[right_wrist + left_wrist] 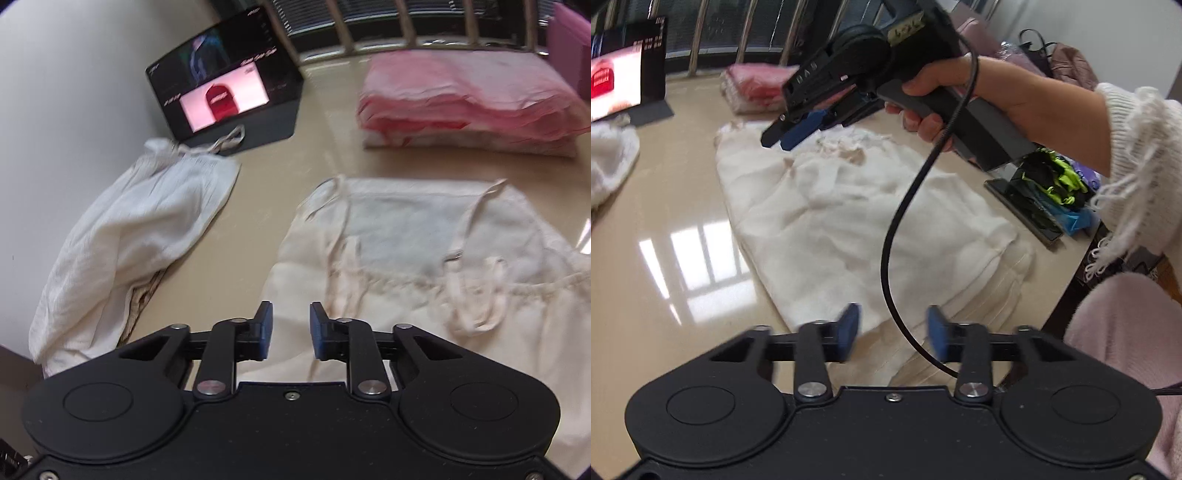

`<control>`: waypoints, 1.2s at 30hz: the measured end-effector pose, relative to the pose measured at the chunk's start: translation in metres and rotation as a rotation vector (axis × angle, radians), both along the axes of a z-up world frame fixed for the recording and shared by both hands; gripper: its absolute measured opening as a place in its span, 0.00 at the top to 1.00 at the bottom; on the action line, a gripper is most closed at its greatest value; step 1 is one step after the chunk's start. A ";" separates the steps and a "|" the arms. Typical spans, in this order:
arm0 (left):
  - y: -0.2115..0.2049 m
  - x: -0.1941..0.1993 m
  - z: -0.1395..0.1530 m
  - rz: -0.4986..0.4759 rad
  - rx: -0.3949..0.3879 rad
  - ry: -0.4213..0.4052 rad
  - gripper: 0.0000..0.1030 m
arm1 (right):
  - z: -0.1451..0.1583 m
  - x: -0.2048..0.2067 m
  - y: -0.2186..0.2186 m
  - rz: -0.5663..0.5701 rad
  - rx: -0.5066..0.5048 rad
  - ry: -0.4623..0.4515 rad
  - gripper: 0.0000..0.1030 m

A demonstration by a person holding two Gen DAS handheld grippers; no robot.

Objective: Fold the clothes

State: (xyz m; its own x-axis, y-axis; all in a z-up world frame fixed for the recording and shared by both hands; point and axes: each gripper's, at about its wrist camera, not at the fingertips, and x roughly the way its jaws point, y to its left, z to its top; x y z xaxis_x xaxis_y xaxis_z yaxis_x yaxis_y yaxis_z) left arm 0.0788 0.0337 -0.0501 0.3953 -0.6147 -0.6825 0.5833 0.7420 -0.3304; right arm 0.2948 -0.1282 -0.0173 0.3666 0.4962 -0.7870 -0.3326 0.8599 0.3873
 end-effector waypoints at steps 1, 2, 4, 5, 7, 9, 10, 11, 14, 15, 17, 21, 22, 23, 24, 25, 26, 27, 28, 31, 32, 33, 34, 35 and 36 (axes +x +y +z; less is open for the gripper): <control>0.000 0.001 -0.004 0.002 0.007 0.014 0.73 | -0.005 0.000 0.006 0.009 -0.016 0.002 0.78; 0.000 0.003 -0.009 0.004 0.014 0.029 0.73 | -0.010 0.000 0.012 0.014 -0.035 0.003 0.78; -0.001 0.004 -0.018 0.007 0.036 0.053 0.75 | -0.021 0.000 0.022 0.025 -0.074 0.006 0.78; 0.001 0.003 -0.019 0.008 0.025 0.041 0.75 | -0.026 0.000 0.028 0.030 -0.093 0.007 0.78; 0.004 0.004 -0.020 0.015 0.008 0.053 0.75 | -0.034 -0.001 0.032 0.025 -0.127 -0.016 0.82; 0.007 0.004 -0.021 0.023 -0.003 0.062 0.75 | -0.036 0.001 0.031 -0.002 -0.116 -0.028 0.85; 0.009 0.004 -0.021 0.027 -0.008 0.067 0.75 | -0.036 0.001 0.031 -0.008 -0.115 -0.028 0.85; 0.008 0.003 -0.020 0.026 0.000 0.061 0.75 | -0.036 0.002 0.031 -0.010 -0.116 -0.027 0.85; 0.004 0.000 -0.017 0.032 0.022 0.052 0.74 | -0.035 0.001 0.034 0.003 -0.132 -0.032 0.83; 0.004 -0.001 -0.015 0.046 0.021 0.044 0.71 | -0.033 0.000 0.033 -0.001 -0.116 -0.032 0.77; 0.005 -0.005 -0.005 0.080 0.018 0.006 0.52 | -0.026 -0.002 0.028 -0.017 -0.071 -0.036 0.62; 0.014 -0.017 0.022 0.156 0.005 -0.114 0.06 | 0.013 -0.017 0.001 -0.058 0.071 -0.132 0.39; 0.016 -0.019 0.028 0.165 -0.006 -0.129 0.02 | 0.024 -0.023 -0.008 -0.074 0.107 -0.154 0.18; 0.019 -0.020 0.033 0.180 -0.021 -0.137 0.00 | 0.034 -0.029 -0.018 -0.092 0.140 -0.177 0.07; 0.021 -0.021 0.038 0.196 -0.035 -0.144 0.00 | 0.044 -0.036 -0.028 -0.105 0.159 -0.206 0.01; 0.023 -0.022 0.042 0.214 -0.046 -0.149 0.00 | 0.053 -0.044 -0.037 -0.116 0.170 -0.237 0.00; 0.024 -0.023 0.045 0.230 -0.051 -0.151 0.00 | 0.062 -0.053 -0.047 -0.127 0.181 -0.269 0.00; 0.025 -0.023 0.050 0.242 -0.051 -0.151 0.00 | 0.070 -0.062 -0.056 -0.145 0.173 -0.297 0.00; 0.025 -0.022 0.053 0.253 -0.053 -0.152 0.00 | 0.077 -0.072 -0.065 -0.165 0.156 -0.323 0.00; 0.024 -0.021 0.064 0.287 -0.064 -0.161 0.00 | 0.089 -0.101 -0.088 -0.210 0.122 -0.368 0.00; 0.023 -0.019 0.069 0.301 -0.062 -0.164 0.00 | 0.090 -0.109 -0.097 -0.225 0.121 -0.370 0.00; 0.022 -0.018 0.073 0.314 -0.060 -0.167 0.00 | 0.091 -0.118 -0.106 -0.240 0.119 -0.373 0.00; 0.020 -0.016 0.076 0.324 -0.056 -0.171 0.00 | 0.090 -0.125 -0.114 -0.255 0.117 -0.371 0.00; 0.018 -0.014 0.080 0.337 -0.054 -0.177 0.00 | 0.089 -0.132 -0.121 -0.270 0.114 -0.368 0.00; 0.016 -0.012 0.083 0.349 -0.052 -0.183 0.00 | 0.087 -0.139 -0.128 -0.284 0.111 -0.364 0.00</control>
